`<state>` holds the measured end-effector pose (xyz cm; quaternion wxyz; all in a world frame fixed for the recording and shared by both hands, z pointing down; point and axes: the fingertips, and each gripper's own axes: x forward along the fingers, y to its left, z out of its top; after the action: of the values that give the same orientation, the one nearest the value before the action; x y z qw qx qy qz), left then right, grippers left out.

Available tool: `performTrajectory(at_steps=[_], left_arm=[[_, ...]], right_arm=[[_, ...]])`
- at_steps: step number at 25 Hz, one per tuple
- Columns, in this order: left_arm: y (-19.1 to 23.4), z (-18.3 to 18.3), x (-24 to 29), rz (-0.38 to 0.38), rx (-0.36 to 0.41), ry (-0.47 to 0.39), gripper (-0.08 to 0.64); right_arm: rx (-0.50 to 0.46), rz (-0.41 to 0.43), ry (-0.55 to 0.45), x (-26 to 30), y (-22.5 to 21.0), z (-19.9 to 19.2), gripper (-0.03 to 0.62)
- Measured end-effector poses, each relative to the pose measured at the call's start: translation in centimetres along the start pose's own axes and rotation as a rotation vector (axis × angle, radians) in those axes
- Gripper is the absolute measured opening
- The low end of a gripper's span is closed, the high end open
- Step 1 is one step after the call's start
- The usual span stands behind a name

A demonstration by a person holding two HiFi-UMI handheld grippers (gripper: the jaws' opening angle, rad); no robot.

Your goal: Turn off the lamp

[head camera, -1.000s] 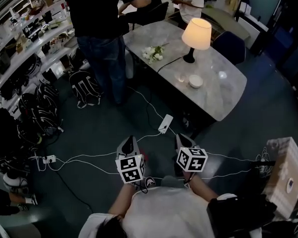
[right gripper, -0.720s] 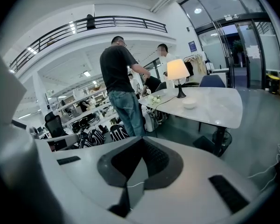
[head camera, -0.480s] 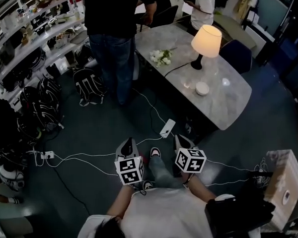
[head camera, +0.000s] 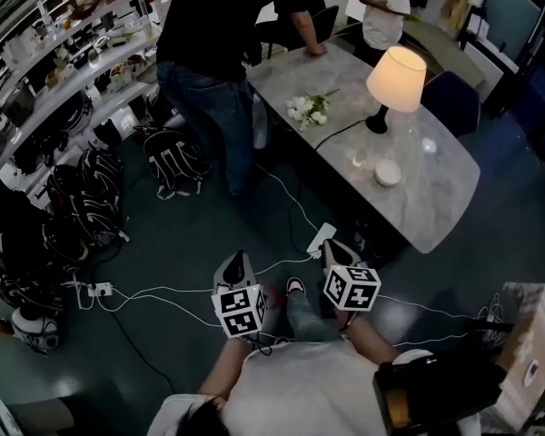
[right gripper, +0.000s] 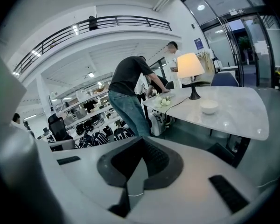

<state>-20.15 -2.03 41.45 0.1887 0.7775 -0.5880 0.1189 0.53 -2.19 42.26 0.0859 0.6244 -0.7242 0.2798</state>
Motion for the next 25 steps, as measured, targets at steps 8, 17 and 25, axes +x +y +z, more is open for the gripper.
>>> performTrajectory(at_steps=[8,17,25], left_arm=[[-0.8,1.8,7.1,-0.011,-0.007,0.031,-0.009],[-3.0,3.9,14.0,-0.041,0.006,0.072,-0.009],[-5.1,6.3,19.0,-0.058,0.061,0.088,-0.009]], right_arm=[[-0.011,0.001,0.03,5.8,-2.4,3.4,0.0],[0.021,-0.018,0.057,10.8,-6.1,6.5,0.0],[0.114,0.029,0.047,15.0,-8.3,9.2,0.0]])
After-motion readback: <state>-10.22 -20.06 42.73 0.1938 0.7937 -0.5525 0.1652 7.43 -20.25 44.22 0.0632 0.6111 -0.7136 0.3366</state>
